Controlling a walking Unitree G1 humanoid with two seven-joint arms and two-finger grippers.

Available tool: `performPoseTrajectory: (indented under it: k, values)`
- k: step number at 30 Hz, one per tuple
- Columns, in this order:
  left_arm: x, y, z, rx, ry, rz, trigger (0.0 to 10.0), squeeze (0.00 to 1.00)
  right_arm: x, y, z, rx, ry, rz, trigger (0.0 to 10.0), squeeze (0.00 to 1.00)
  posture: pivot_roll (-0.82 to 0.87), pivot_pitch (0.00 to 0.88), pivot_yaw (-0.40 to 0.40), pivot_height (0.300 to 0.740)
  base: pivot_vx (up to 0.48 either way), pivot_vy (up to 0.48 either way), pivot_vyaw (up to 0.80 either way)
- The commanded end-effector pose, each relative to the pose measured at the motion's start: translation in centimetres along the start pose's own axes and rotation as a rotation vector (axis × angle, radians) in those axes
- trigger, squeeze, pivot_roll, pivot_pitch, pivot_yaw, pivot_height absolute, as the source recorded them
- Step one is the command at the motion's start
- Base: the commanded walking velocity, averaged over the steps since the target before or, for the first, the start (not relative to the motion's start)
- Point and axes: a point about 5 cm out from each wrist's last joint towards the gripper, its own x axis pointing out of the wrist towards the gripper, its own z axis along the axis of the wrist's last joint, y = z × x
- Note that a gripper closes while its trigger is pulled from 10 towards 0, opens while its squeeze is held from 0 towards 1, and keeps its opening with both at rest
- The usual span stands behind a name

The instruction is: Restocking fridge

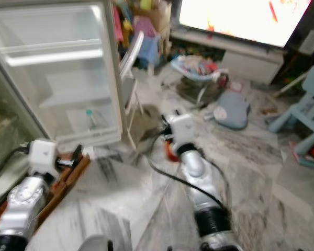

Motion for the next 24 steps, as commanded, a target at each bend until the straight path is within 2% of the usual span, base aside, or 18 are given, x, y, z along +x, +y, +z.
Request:
performPoseTrajectory:
  k: [1, 2, 3, 6, 8, 9, 10, 14, 15, 17, 21, 22, 23, 24]
  values:
    - [0.0, -0.8, 0.5, -0.01, -0.042, 0.019, 10.0, 0.0, -0.6, -2.0, 0.2, -0.042, -0.014, -0.06, 10.0, 0.0, 0.14, 0.0, -0.061, 0.74, 0.0, 0.48, 0.0]
    - [-0.1, -0.7, 0.6, -0.003, -0.052, 0.033, 10.0, 0.0, -0.7, -2.2, 0.1, -0.046, -0.011, -0.07, 10.0, 0.0, 0.14, 0.0, -0.062, 0.74, 0.0, 0.48, 0.0]
    - [-0.3, -0.5, 0.7, 0.012, -0.07, 0.091, 10.0, 0.0, -1.1, -2.8, -0.1, -0.058, -0.004, -0.104, 10.0, 0.0, 0.15, 0.0, -0.066, 0.74, 0.0, 0.48, 0.0]
    - [-0.7, 0.1, 0.6, 0.009, -0.057, 0.183, 10.0, 0.0, -2.1, -4.0, -0.7, -0.087, 0.019, -0.167, 10.0, 0.0, 0.15, 0.0, -0.07, 0.74, 0.0, 0.48, 0.0]
    - [-1.0, 0.2, 0.7, 0.018, -0.073, 0.177, 10.0, 0.0, -2.7, -4.5, -1.2, -0.104, 0.037, -0.187, 10.0, 0.0, 0.15, 0.0, -0.07, 0.74, 0.0, 0.48, 0.0]
    - [-1.4, 0.2, 1.1, 0.035, -0.125, 0.177, 10.0, 0.0, -3.2, -4.9, -1.5, -0.105, 0.046, -0.201, 10.0, 0.0, 0.15, 0.0, -0.071, 0.74, 0.0, 0.48, 0.0]
    - [-1.9, 0.2, 1.5, 0.128, -0.17, 0.216, 10.0, 0.0, -3.6, -5.3, -1.6, -0.093, 0.047, -0.218, 10.0, 0.0, 0.15, 0.0, -0.071, 0.74, 0.0, 0.48, 0.0]
    - [-3.1, -0.7, 1.3, 0.142, -0.16, 0.141, 10.0, 0.0, -4.1, -6.1, -1.7, -0.082, 0.052, -0.254, 10.0, 0.0, 0.15, 0.0, -0.07, 0.74, 0.0, 0.48, 0.0]
    - [-4.0, -1.0, 1.0, 0.221, -0.137, 0.089, 10.0, 0.0, -4.3, -6.5, -1.8, -0.078, 0.056, -0.27, 10.0, 0.0, 0.15, 0.0, -0.07, 0.74, 0.0, 0.48, 0.0]
    - [-5.0, -0.5, 0.1, 0.26, -0.099, 0.032, 10.0, 0.0, -4.5, -6.7, -1.8, -0.08, 0.058, -0.284, 10.0, 0.0, 0.16, 0.0, -0.072, 0.74, 0.0, 0.469, 0.0]
    - [-4.8, 0.1, -0.3, 0.278, -0.078, -0.032, 10.0, 0.0, -4.7, -6.5, -1.9, -0.063, 0.06, -0.302, 10.0, 0.0, 0.17, 0.0, -0.073, 0.74, 0.0, 0.0, 0.0]
    - [-4.3, -0.2, -0.1, 0.241, -0.09, -0.068, 10.0, 0.0, -4.7, -6.2, -2.1, -0.063, 0.065, -0.293, 10.0, 0.0, 0.16, 0.0, -0.073, 0.74, 0.0, 0.0, 0.0]
    - [-4.3, -0.2, -0.1, 0.241, -0.09, -0.068, 10.0, 0.0, -4.7, -6.2, -2.1, -0.063, 0.065, -0.293, 10.0, 0.0, 0.16, 0.0, -0.073, 0.74, 0.0, 0.0, 0.0]
    - [-3.9, -0.4, 0.4, 0.179, -0.123, -0.037, 10.0, 0.0, -4.8, -6.0, -2.1, -0.05, 0.065, -0.298, 10.0, 0.0, 0.15, 0.0, -0.065, 0.74, 0.0, 0.0, 0.0]
